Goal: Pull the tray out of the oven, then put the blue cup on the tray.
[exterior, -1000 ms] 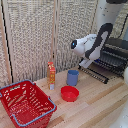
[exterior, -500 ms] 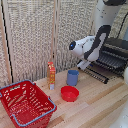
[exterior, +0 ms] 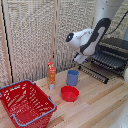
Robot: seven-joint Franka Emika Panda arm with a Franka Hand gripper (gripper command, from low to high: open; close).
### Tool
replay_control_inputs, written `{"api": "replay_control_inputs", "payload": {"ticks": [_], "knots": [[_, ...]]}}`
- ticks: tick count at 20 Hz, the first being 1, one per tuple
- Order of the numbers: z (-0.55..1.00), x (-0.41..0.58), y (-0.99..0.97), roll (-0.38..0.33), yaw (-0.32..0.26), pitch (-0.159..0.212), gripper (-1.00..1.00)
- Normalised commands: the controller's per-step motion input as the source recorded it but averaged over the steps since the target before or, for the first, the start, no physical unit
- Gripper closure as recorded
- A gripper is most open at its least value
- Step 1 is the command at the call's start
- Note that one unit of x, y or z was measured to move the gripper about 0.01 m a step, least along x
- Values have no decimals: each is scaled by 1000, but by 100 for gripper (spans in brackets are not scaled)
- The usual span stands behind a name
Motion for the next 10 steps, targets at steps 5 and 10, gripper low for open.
{"api": "replay_control_inputs", "payload": {"ticks": [5,10], "knots": [[393,0,207,225,-235,0,-100],[295,0,238,262,-220,6,-100]]}}
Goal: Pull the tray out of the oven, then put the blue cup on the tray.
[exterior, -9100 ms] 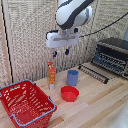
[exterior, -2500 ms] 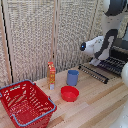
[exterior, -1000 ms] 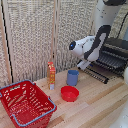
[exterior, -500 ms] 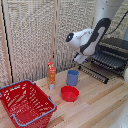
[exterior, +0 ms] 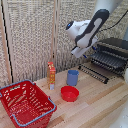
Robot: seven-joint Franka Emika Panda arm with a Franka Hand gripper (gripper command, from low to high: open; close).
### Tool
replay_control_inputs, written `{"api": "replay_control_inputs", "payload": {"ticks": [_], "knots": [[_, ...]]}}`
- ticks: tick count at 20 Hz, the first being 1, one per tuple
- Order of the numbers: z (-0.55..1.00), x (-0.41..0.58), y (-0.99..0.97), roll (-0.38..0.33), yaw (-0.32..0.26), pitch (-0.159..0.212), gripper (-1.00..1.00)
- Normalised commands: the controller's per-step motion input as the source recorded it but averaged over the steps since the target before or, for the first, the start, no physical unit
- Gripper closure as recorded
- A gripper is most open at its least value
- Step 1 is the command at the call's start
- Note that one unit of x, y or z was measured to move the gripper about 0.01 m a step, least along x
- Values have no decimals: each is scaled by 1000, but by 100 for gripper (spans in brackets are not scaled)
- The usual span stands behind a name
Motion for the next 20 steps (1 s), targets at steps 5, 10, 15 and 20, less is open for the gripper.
{"api": "replay_control_inputs", "payload": {"ticks": [5,10,15,20], "knots": [[266,0,255,271,-210,16,-100],[259,0,249,272,-210,18,-100],[230,-5,283,236,-223,5,-100],[15,-44,477,97,-236,-53,-100]]}}
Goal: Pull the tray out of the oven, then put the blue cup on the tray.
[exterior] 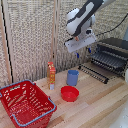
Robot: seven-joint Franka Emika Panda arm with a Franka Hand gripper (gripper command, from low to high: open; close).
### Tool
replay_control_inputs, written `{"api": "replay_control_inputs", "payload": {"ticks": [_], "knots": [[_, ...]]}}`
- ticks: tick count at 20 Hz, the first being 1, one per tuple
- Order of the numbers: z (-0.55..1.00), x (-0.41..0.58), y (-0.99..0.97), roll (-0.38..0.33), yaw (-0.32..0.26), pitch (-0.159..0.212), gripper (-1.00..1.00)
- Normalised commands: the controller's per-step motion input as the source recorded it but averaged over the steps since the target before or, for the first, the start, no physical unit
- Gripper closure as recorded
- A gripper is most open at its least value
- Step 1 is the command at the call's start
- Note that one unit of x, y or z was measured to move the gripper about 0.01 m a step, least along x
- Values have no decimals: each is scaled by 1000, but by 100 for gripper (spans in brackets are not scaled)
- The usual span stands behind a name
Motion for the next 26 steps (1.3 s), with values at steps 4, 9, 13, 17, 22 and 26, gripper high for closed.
{"api": "replay_control_inputs", "payload": {"ticks": [4,9,13,17,22,26], "knots": [[-211,-139,457,29,-228,-92,-100],[-143,-220,478,48,-203,-83,-100],[-168,-403,424,63,-160,-54,-100],[-139,-547,294,79,-122,-37,-100],[-206,-627,4,28,-45,-56,-100],[-331,-104,-301,2,-1,-114,-100]]}}
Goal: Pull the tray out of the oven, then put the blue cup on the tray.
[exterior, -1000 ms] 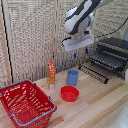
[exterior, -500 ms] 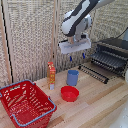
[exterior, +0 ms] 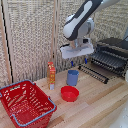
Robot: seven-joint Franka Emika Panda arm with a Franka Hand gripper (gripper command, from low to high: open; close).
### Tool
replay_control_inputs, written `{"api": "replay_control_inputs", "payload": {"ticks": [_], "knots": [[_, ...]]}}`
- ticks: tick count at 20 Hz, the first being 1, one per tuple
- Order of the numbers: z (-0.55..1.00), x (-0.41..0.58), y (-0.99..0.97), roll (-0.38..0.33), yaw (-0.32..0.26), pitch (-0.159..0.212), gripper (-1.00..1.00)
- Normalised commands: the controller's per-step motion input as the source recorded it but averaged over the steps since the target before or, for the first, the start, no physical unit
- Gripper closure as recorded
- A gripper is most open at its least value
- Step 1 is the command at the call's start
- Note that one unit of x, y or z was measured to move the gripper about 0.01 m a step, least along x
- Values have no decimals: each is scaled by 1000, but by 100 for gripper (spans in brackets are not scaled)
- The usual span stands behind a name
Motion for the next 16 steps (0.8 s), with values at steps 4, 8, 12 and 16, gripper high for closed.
{"api": "replay_control_inputs", "payload": {"ticks": [4,8,12,16], "knots": [[-405,0,-252,0,0,-157,-100],[-468,15,-94,42,0,-158,-100],[-411,0,-68,90,0,-32,-100],[-237,0,-146,63,2,1,100]]}}
